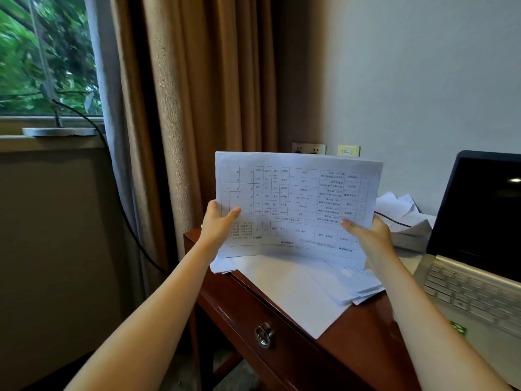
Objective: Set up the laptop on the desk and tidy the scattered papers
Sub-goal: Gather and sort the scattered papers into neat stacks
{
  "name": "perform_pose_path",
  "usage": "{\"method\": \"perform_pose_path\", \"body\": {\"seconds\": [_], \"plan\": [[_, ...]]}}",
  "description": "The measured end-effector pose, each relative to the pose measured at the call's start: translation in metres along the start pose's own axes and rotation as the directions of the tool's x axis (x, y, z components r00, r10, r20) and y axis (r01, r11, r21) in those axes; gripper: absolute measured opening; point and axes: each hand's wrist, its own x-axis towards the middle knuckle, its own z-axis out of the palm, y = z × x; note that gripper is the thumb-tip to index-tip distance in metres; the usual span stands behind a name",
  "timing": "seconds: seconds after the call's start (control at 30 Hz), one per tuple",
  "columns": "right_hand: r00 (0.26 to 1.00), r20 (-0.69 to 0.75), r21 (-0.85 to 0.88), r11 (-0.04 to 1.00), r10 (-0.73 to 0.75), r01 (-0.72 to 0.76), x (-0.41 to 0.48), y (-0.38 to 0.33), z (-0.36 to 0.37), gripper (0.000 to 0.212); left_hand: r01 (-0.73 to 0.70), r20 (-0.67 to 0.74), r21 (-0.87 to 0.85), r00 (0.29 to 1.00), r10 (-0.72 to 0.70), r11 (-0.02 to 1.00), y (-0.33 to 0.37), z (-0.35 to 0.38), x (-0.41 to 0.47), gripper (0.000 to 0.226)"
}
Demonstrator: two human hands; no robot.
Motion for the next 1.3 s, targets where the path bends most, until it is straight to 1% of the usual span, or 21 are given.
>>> {"method": "perform_pose_path", "body": {"seconds": [0.1, 0.17, 0.27, 0.33, 0.37, 0.43, 0.47, 0.53, 0.6, 0.7, 0.8, 0.87, 0.93, 0.97, 1.03, 1.07, 1.1, 1.17, 1.2, 1.27, 1.3], "plan": [[0.997, -0.034, -0.017, 0.998, 0.066, -0.066, 0.002, 0.005, -0.002, 0.031, 0.024, -0.015, -0.034, 1.0, -0.024, 0.999, -0.002, 0.0, 0.0, 0.018], [0.993, -0.093, -0.03, 0.996, 0.076, -0.079, 0.004, 0.006, -0.001, 0.03, 0.043, -0.035, -0.036, 0.998, -0.045, 0.998, -0.002, 0.0, 0.001, 0.029], [0.981, -0.166, -0.016, 0.994, 0.105, -0.11, 0.005, 0.005, 0.002, 0.03, 0.113, -0.127, -0.012, 0.985, -0.113, 0.994, -0.01, -0.001, 0.004, 0.05], [0.968, -0.19, 0.046, 0.986, 0.167, -0.161, 0.005, 0.004, 0.004, 0.03, 0.188, -0.121, -0.095, 0.973, -0.199, 0.978, -0.015, 0.002, 0.001, 0.058], [0.96, -0.198, 0.072, 0.98, 0.198, -0.187, 0.005, 0.004, 0.004, 0.031, 0.238, -0.07, -0.192, 0.964, -0.256, 0.952, -0.015, 0.005, -0.002, 0.062], [0.949, -0.192, 0.093, 0.967, 0.252, -0.238, 0.003, 0.004, 0.005, 0.032, 0.347, 0.1, -0.367, 0.937, -0.334, 0.863, -0.013, 0.015, -0.01, 0.061], [0.946, -0.178, 0.086, 0.962, 0.272, -0.26, 0.001, 0.004, 0.006, 0.032, 0.376, 0.184, -0.386, 0.926, -0.329, 0.842, -0.01, 0.021, -0.015, 0.056], [0.946, -0.13, 0.039, 0.955, 0.298, -0.295, -0.001, 0.004, 0.008, 0.033, 0.38, 0.312, -0.322, 0.907, -0.282, 0.867, -0.003, 0.036, -0.026, 0.045], [0.944, -0.08, -0.054, 0.944, 0.321, -0.326, -0.004, 0.003, 0.011, 0.034, 0.328, 0.347, -0.264, 0.91, -0.228, 0.907, 0.0, 0.049, -0.032, 0.041], [0.944, 0.012, -0.121, 0.938, 0.329, -0.326, -0.007, 0.003, 0.013, 0.032, 0.243, 0.222, -0.191, 0.955, -0.199, 0.951, -0.001, 0.055, -0.03, 0.046], [0.915, 0.141, -0.118, 0.925, 0.377, -0.362, -0.012, 0.0, 0.017, 0.019, 0.259, 0.106, -0.229, 0.965, -0.241, 0.938, -0.007, 0.043, -0.023, 0.043], [0.911, 0.136, -0.161, 0.916, 0.388, -0.367, -0.011, -0.001, 0.019, 0.015, 0.276, 0.007, -0.24, 0.959, -0.283, 0.931, -0.016, 0.031, -0.016, 0.034], [0.942, 0.091, -0.27, 0.919, 0.322, -0.288, -0.008, -0.002, 0.02, 0.017, 0.291, -0.106, -0.221, 0.942, -0.319, 0.931, -0.026, 0.019, -0.008, 0.026], [0.966, 0.074, -0.369, 0.907, 0.247, -0.204, -0.007, -0.002, 0.02, 0.018, 0.299, -0.147, -0.204, 0.932, -0.331, 0.932, -0.031, 0.012, -0.004, 0.031], [0.975, 0.177, -0.584, 0.811, 0.137, -0.008, -0.007, -0.001, 0.021, 0.011, 0.309, -0.2, -0.166, 0.919, -0.339, 0.936, -0.038, 0.002, 0.001, 0.036], [0.946, 0.269, -0.666, 0.745, 0.179, 0.048, -0.01, -0.004, 0.022, 0.025, 0.319, -0.227, -0.145, 0.911, -0.345, 0.937, -0.039, -0.003, 0.002, 0.034], [0.903, 0.343, -0.732, 0.676, 0.258, 0.085, -0.011, -0.002, 0.024, 0.048, 0.335, -0.253, -0.135, 0.898, -0.359, 0.933, -0.04, -0.007, 0.002, 0.032], [0.823, 0.42, -0.824, 0.54, 0.383, 0.17, -0.015, 0.002, 0.03, 0.089, 0.349, -0.291, -0.148, 0.879, -0.378, 0.925, -0.043, -0.016, 0.003, 0.032], [0.803, 0.427, -0.861, 0.459, 0.416, 0.219, -0.018, 0.004, 0.033, 0.101, 0.355, -0.305, -0.15, 0.871, -0.385, 0.923, -0.045, -0.021, 0.004, 0.033], [0.795, 0.402, -0.9, 0.357, 0.454, 0.252, -0.018, 0.012, 0.033, 0.112, 0.369, -0.32, -0.151, 0.859, -0.399, 0.917, -0.048, -0.029, 0.005, 0.033], [0.798, 0.396, -0.902, 0.355, 0.454, 0.245, -0.021, 0.01, 0.033, 0.108, 0.385, -0.314, -0.149, 0.855, -0.413, 0.911, -0.049, -0.033, 0.003, 0.033]]}}
